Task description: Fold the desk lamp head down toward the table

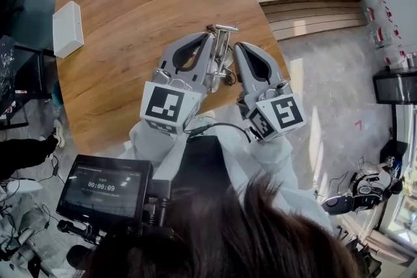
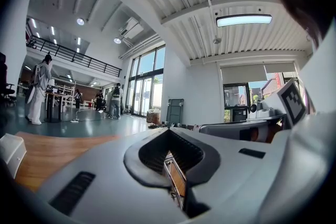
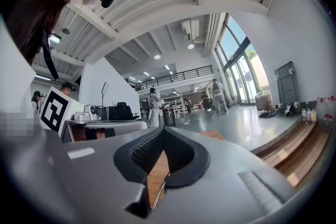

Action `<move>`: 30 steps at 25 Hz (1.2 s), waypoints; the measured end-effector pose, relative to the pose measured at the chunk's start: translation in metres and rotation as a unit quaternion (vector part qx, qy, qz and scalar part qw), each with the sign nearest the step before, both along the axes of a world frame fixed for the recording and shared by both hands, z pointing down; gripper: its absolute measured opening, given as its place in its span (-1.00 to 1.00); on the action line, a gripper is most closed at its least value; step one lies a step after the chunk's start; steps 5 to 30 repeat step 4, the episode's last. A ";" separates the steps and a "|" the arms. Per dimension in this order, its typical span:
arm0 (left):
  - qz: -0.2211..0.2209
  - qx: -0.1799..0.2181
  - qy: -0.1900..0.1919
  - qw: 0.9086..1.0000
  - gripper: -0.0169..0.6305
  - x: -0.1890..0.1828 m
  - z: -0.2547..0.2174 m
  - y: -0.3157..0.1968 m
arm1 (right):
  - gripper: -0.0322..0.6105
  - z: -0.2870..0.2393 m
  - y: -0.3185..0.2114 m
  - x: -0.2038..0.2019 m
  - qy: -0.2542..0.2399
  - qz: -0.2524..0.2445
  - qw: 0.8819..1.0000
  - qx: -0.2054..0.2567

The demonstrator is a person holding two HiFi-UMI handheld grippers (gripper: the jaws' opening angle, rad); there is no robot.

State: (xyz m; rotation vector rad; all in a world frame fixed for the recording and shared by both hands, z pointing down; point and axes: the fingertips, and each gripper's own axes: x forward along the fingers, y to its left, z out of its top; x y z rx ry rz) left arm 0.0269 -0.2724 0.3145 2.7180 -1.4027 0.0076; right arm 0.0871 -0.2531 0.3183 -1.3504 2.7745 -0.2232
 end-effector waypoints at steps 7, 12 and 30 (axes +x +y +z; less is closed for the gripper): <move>0.001 0.001 0.001 1.000 -0.94 -0.001 0.000 0.002 | -0.90 0.003 0.002 -0.002 -0.002 -0.003 1.000 -0.004; 0.001 0.001 0.001 1.000 -0.94 -0.001 0.000 0.002 | -0.90 0.003 0.002 -0.002 -0.002 -0.003 1.000 -0.004; 0.001 0.001 0.001 1.000 -0.94 -0.001 0.000 0.002 | -0.90 0.003 0.002 -0.002 -0.002 -0.003 1.000 -0.004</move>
